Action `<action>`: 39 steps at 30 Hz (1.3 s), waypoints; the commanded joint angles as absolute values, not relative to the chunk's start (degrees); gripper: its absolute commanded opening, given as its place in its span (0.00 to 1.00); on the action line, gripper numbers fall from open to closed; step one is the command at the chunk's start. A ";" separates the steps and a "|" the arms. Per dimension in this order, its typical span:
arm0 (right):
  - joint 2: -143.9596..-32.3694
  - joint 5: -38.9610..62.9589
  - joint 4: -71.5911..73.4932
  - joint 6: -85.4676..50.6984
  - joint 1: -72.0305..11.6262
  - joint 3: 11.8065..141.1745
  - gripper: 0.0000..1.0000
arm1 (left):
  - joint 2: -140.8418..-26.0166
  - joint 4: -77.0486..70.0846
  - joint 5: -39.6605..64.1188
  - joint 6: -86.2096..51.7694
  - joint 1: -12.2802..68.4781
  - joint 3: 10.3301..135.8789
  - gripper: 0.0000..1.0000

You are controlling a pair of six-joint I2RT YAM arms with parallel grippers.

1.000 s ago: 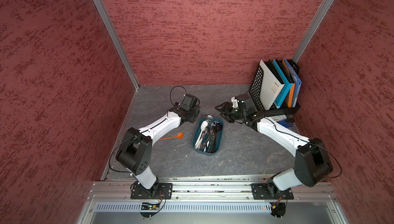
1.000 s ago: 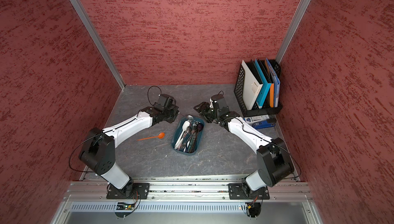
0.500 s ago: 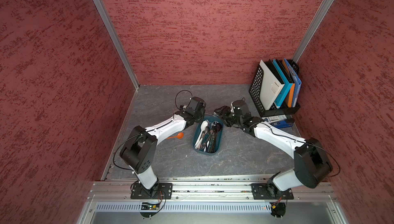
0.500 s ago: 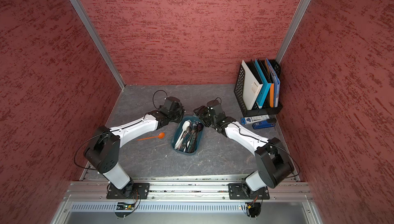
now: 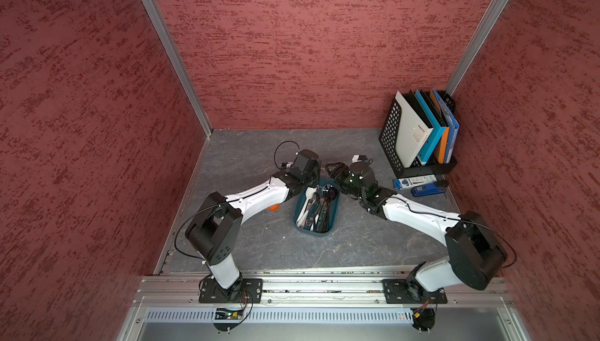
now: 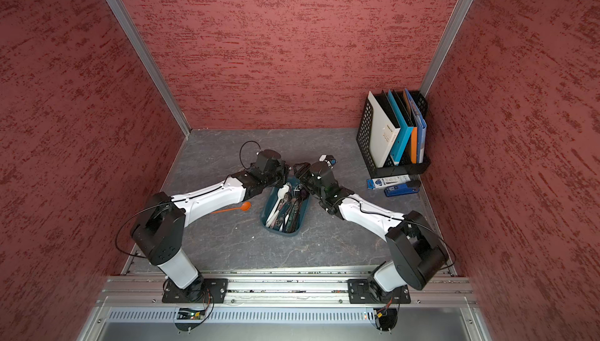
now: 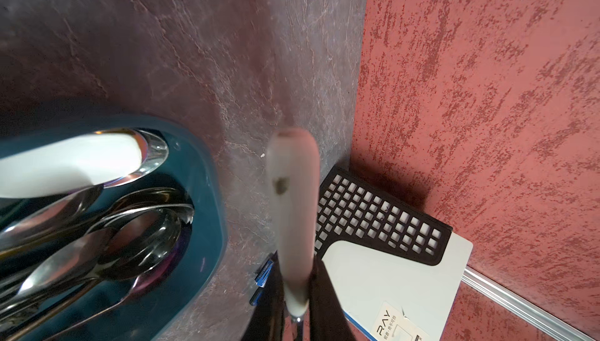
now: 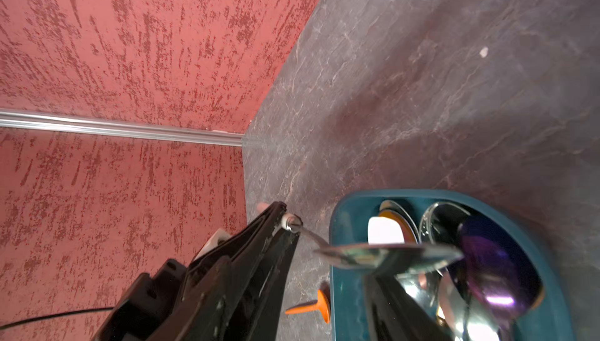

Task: Put the spoon into the storage box
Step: Place the spoon in the storage box.

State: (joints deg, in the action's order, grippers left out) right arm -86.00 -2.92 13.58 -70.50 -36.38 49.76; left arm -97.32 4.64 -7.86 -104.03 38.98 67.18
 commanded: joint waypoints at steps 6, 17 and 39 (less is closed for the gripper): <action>-89.38 -14.33 20.71 -72.23 -38.75 49.27 0.63 | -99.29 2.25 -8.03 -107.50 40.85 67.42 0.00; -93.37 -22.15 28.10 -76.05 -39.02 48.99 0.52 | -99.64 1.37 -8.97 -109.63 42.60 66.62 0.00; -93.55 -23.46 27.90 -77.94 -39.03 49.88 0.02 | -100.11 -1.34 -8.43 -108.55 43.33 64.48 0.37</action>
State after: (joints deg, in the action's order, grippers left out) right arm -95.57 -21.19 29.56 -79.11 -38.92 48.10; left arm -100.82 -2.46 -8.38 -110.72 42.70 66.35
